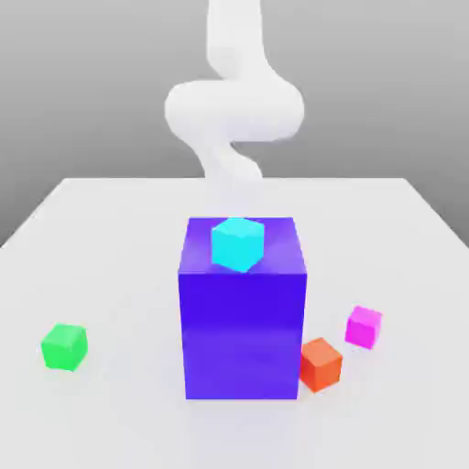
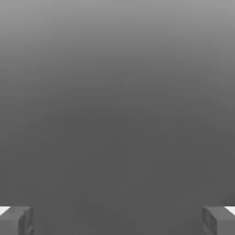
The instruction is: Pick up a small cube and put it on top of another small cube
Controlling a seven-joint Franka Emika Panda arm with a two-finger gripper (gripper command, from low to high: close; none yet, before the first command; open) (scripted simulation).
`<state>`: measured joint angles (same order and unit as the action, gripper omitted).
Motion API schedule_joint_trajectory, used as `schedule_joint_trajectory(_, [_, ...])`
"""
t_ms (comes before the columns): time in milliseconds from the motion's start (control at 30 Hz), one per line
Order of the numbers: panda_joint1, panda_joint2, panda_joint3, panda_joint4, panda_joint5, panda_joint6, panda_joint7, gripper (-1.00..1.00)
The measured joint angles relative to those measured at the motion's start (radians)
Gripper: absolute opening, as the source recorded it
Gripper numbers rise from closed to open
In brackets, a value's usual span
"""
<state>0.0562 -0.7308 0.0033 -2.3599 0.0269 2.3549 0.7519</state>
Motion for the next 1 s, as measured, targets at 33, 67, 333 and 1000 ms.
schedule_joint_trajectory(33, [0.026, 0.031, 0.002, -0.027, 0.011, 0.024, -0.021, 0.00])
schedule_joint_trajectory(67, [0.050, 0.061, 0.006, -0.052, 0.022, 0.048, -0.040, 0.00])
schedule_joint_trajectory(333, [0.229, 0.286, 0.060, -0.245, 0.091, 0.225, -0.182, 0.00])
schedule_joint_trajectory(1000, [0.554, 0.889, 0.091, -0.547, -0.174, 0.712, -0.159, 0.00])
